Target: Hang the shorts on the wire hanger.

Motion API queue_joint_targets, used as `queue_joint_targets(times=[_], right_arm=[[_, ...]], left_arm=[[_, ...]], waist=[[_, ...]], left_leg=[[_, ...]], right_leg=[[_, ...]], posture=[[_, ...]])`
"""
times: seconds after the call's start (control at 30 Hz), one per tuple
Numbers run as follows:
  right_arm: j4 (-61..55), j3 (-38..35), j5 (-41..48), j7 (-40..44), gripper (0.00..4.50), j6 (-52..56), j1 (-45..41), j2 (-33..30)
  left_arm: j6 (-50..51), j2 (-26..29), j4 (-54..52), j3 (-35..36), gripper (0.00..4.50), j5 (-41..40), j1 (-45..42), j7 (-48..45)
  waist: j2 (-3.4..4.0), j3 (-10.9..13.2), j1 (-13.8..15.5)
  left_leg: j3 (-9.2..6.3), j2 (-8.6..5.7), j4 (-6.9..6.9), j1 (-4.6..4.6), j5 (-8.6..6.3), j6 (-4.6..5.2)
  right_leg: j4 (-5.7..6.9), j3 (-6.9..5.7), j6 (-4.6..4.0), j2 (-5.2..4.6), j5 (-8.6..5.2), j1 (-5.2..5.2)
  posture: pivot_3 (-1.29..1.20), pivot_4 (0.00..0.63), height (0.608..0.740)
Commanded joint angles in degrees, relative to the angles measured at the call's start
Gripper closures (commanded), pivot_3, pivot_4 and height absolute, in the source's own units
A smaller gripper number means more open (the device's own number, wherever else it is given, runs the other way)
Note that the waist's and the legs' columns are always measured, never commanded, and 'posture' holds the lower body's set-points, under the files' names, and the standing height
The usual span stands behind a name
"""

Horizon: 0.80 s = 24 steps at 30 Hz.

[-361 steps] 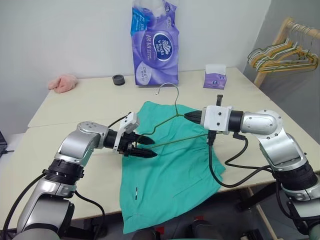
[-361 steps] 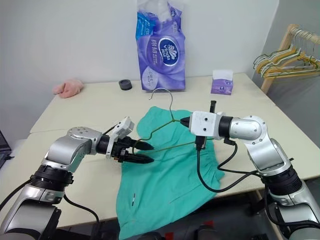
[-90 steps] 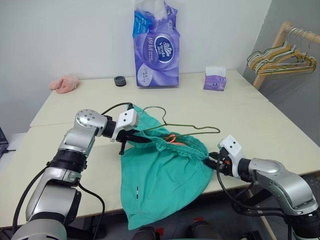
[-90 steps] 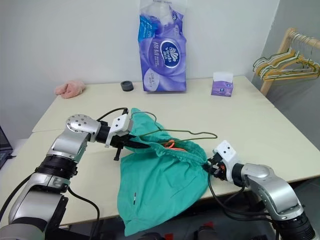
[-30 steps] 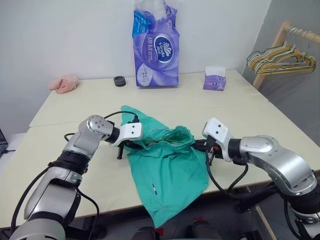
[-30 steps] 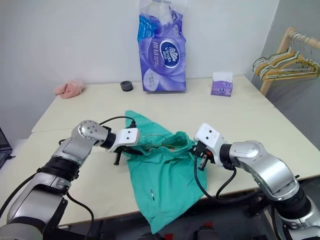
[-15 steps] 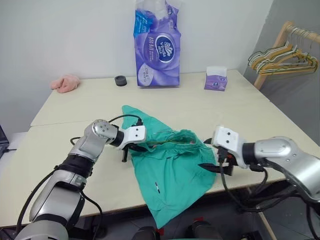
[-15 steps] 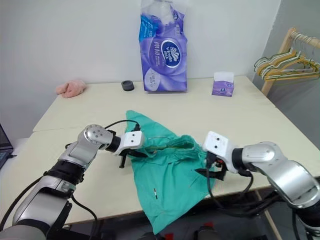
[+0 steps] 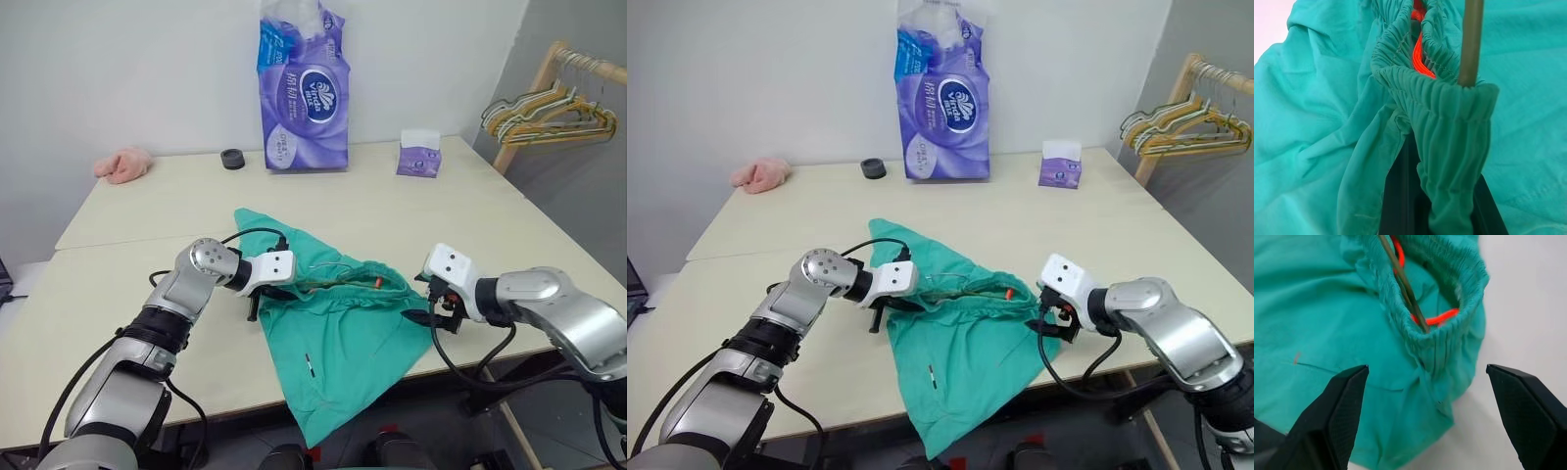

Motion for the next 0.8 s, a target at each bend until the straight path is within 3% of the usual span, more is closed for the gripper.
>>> queue_joint_targets(times=[0.03,0.23,0.27,0.33,0.67,0.8], right_arm=[[4.0,2.7,-3.4,1.2,0.39,-3.5,-3.3,1.9],[10.6,7.0,-7.6,3.1,0.39,-7.4,-6.7,5.7],[11.1,7.5,-8.1,3.4,0.56,-7.9,-7.0,6.0],[12.0,8.2,-9.5,4.2,0.94,-9.0,-7.4,6.4],[10.5,8.5,-12.6,6.8,4.38,-10.8,-6.6,6.8],[9.5,7.7,-13.0,7.6,4.45,-10.5,-6.7,6.8]], left_arm=[[-0.3,0.4,-2.2,0.5,4.5,-0.5,-0.5,0.1],[0.5,0.4,-3.3,0.8,4.5,-1.1,0.0,0.0],[0.7,0.4,-3.6,0.9,4.5,-1.2,0.1,-0.1],[1.1,0.3,-4.1,1.0,4.5,-1.6,0.2,-0.3],[4.1,0.1,-7.3,1.4,4.5,-3.9,0.7,-1.2],[4.2,-0.5,-7.9,1.9,4.5,-4.9,0.8,-1.1]], waist=[[0.0,0.0,0.0],[0.0,0.0,-0.2],[0.0,0.0,-0.2],[0.0,0.0,-0.2],[0.01,0.0,-0.1],[0.01,0.0,-0.2]], left_leg=[[-0.01,0.01,0.0,0.0,0.0,0.0],[-0.02,0.0,0.0,-0.02,0.0,0.0],[-0.02,-0.01,0.0,-0.01,0.0,0.0],[-0.02,-0.02,0.0,-0.02,0.0,0.0],[-0.04,-0.02,0.0,-0.03,0.0,-0.01],[-0.04,-0.02,0.0,-0.03,0.0,-0.01]], right_leg=[[0.0,-0.02,0.0,0.0,0.0,0.0],[0.01,-0.02,-0.03,0.0,0.02,-0.02],[0.01,-0.02,-0.03,0.0,0.02,-0.02],[0.03,-0.01,-0.04,0.0,0.02,-0.03],[0.06,-0.03,-0.06,0.01,0.04,-0.06],[0.07,-0.03,-0.06,0.01,0.04,-0.08]], posture=[[-0.13,0.001,0.74],[-0.11,0.002,0.74],[-0.11,0.002,0.74],[-0.1,0.002,0.74],[-0.1,0.001,0.74],[-0.1,0.0,0.74]])
